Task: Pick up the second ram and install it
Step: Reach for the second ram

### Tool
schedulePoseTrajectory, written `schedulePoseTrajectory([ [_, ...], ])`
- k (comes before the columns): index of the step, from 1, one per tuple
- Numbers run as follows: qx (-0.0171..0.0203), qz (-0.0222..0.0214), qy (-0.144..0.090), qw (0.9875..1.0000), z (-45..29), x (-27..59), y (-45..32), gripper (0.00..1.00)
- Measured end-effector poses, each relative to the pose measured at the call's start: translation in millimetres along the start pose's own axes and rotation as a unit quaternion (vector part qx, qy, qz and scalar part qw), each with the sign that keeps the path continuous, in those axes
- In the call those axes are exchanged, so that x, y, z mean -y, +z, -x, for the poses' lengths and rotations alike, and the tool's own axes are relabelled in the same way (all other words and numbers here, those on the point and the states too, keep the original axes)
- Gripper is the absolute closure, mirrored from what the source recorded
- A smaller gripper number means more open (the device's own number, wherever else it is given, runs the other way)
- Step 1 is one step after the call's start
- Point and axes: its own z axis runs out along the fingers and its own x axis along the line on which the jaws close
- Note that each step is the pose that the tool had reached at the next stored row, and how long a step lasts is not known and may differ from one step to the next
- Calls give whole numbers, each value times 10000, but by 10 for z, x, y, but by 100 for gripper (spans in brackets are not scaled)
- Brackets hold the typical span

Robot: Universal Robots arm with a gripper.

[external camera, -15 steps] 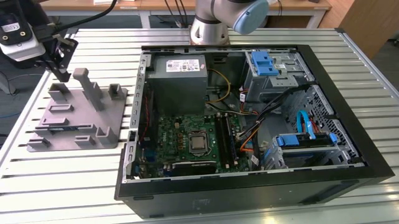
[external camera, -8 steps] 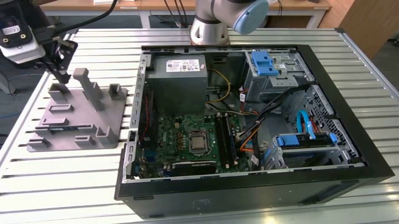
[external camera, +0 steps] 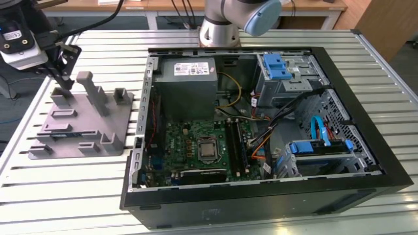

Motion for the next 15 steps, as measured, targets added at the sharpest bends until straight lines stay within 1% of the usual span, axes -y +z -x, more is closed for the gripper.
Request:
schedulePoseTrajectory([
  [9, 0, 0, 0, 10000, -18, 13, 50, 90],
  [15, 0, 0, 0, 10000, -25, 30, 103, 90],
])
